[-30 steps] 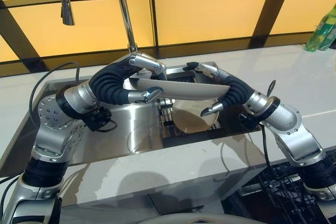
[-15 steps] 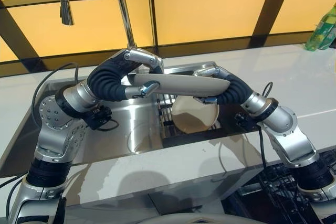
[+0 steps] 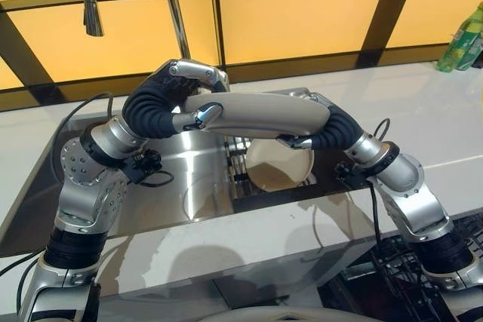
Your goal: Pick up plates and place into dishwasher.
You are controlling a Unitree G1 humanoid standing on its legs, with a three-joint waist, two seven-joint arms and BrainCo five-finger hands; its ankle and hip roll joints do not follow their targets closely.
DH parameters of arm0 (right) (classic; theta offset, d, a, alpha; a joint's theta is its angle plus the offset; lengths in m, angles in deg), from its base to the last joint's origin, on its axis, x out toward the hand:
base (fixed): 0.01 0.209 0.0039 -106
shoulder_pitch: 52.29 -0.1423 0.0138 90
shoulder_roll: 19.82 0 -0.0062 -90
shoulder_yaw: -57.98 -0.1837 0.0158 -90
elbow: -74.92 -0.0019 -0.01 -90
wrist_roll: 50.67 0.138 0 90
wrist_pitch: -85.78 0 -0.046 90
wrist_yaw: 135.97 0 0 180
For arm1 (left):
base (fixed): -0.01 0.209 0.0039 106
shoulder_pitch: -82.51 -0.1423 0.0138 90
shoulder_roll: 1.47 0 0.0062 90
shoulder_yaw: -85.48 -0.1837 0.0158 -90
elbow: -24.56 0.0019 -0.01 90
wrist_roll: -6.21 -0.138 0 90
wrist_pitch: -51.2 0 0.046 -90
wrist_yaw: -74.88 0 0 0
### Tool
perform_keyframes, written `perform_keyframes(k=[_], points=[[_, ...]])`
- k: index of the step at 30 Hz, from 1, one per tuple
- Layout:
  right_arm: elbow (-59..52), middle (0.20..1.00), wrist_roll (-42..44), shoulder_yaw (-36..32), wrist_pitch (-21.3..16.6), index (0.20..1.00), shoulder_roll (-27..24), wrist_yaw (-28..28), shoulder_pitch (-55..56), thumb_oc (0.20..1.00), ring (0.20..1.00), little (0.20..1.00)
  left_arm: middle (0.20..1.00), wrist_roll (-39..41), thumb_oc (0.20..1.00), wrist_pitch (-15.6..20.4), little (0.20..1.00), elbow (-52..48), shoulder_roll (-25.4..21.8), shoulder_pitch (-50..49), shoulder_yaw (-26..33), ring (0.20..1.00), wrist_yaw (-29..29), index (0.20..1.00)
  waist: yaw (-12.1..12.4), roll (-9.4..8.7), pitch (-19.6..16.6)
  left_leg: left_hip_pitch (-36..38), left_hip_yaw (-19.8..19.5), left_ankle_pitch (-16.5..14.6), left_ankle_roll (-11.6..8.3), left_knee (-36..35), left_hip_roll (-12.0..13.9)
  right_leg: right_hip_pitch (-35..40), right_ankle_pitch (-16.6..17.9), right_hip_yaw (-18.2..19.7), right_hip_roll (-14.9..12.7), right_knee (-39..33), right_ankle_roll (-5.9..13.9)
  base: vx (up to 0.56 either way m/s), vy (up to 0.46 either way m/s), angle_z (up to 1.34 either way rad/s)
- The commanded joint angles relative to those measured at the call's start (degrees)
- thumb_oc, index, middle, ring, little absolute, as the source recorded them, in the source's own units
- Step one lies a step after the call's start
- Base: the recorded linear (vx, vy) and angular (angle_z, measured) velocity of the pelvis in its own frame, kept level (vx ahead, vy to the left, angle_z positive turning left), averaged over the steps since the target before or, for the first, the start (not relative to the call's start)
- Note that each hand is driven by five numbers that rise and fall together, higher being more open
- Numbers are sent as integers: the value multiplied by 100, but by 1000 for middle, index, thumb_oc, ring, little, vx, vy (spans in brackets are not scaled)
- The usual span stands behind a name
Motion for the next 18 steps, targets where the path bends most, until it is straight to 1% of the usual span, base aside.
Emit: perform_keyframes(k=[1, 2, 3, 8, 15, 18], points=[[-63, 200, 220, -66, -306, 200, 346, 627, -159, 200, 200, 200, 1000, -79, 1000, -87, 1000, 130, -34, 99, -234, 1000, 406, 1000, -123, -230, -298, -577, -139, 134, -44, 37, 29, 135, -587, -40, -609, 347, 528, 0, 0, 0], [-64, 200, 224, -127, -339, 200, 378, 683, -104, 200, 200, 200, 1000, -13, 1000, -208, 1000, 193, 28, 28, -217, 1000, 536, 1000, -134, -226, -299, -574, -133, 133, -46, 36, 36, 135, -584, -38, -600, 336, 524, 0, 0, 0], [-65, 200, 211, -146, -343, 200, 395, 699, -83, 200, 200, 200, 1000, -31, 1000, -231, 1000, 214, 63, -6, -199, 1000, 570, 1000, -136, -223, -304, -574, -127, 130, -47, 38, 39, 133, -583, -36, -598, 333, 522, -31, -37, 0], [-31, 200, 116, -332, -480, 200, 508, 816, 111, 200, 200, 200, 1000, 11, 1000, -204, 1000, 341, 224, -296, -80, 1000, 847, 1000, -170, -208, -292, -574, -80, 129, -59, 41, 73, 121, -572, -10, -571, 306, 508, -23, -26, -3], [-35, 200, 4, -697, -582, 200, 473, 935, 392, 200, 200, 200, 1000, 60, 1000, 20, 1000, 404, 245, -564, 290, 1000, 1264, 1000, -245, -212, -291, -568, 36, 138, -89, 42, 136, 87, -542, 11, -536, 265, 486, -20, -25, -7], [-51, 200, -26, -849, -600, 200, 479, 969, 530, 200, 200, 200, 1000, 216, 1000, 124, 1000, 434, 286, -676, 543, 1000, 1552, 1000, -278, -221, -295, -569, 69, 153, -100, 30, 160, 61, -519, 35, -515, 239, 475, -20, -30, -4]])
